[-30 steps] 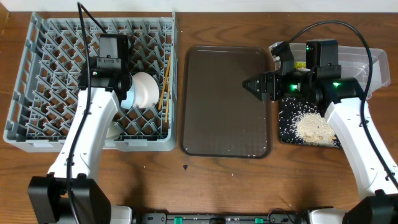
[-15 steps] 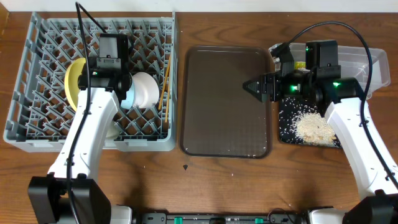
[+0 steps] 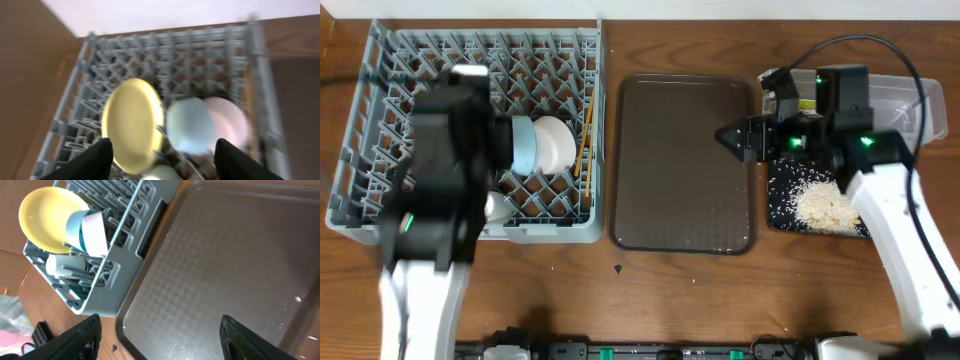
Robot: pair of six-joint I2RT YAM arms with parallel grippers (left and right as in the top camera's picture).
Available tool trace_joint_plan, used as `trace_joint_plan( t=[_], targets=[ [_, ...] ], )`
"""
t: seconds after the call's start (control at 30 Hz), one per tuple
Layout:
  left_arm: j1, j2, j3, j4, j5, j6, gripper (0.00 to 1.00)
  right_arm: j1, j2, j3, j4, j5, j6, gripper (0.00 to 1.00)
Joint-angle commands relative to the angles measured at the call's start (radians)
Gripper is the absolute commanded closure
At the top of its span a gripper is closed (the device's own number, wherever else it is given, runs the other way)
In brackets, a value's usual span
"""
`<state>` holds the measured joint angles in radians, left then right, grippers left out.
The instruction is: Sort waste into correct bins and load items into the dishwasher
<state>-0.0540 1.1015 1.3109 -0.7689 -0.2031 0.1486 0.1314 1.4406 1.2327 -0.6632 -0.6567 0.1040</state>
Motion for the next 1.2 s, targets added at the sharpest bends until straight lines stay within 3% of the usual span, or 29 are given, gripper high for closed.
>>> trace_joint_plan(
  t=[0.0,0.03,0.1,0.17,0.53,0.6,0.83,0.93,1.07,1.17],
  targets=[
    [0.002,-0.150,0.005,-0.081,0.174,-0.031,0.26,0.016,-0.181,0.004,-0.012,0.090,0.028,0.26],
    [0.002,-0.185,0.005,-0.093,0.174,-0.031,0.14,0.021,-0.235,0.004,-0.019,0.135,0.042,0.25],
    [0.002,-0.243,0.005,-0.106,0.174,-0.031,0.13,0.031,-0.303,0.004,-0.019,0.159,0.042,0.22],
    [0.002,-0.287,0.005,-0.109,0.173,-0.031,0.12,0.039,-0.374,0.004,-0.019,0.159,0.042,0.01],
    [0.002,-0.397,0.005,-0.111,0.174,-0.031,0.10,0.047,-0.574,0.004,-0.033,0.159,0.041,0.01],
    [0.002,-0.396,0.002,-0.114,0.174,-0.031,0.09,0.043,-0.586,0.004,-0.048,0.201,-0.024,0.01],
    [0.002,-0.394,0.002,-0.115,0.174,-0.031,0.09,0.042,-0.586,0.004,-0.056,0.324,-0.051,0.01],
    [0.002,-0.394,0.002,-0.115,0.174,-0.031,0.09,0.042,-0.587,-0.005,-0.063,0.421,-0.140,0.01],
    [0.002,-0.394,0.002,-0.117,0.173,-0.031,0.08,-0.005,-0.626,-0.098,-0.026,0.473,-0.256,0.01],
    [0.002,-0.393,0.002,-0.117,0.174,-0.031,0.08,-0.055,-0.692,-0.225,-0.014,0.472,-0.258,0.01]
  ],
)
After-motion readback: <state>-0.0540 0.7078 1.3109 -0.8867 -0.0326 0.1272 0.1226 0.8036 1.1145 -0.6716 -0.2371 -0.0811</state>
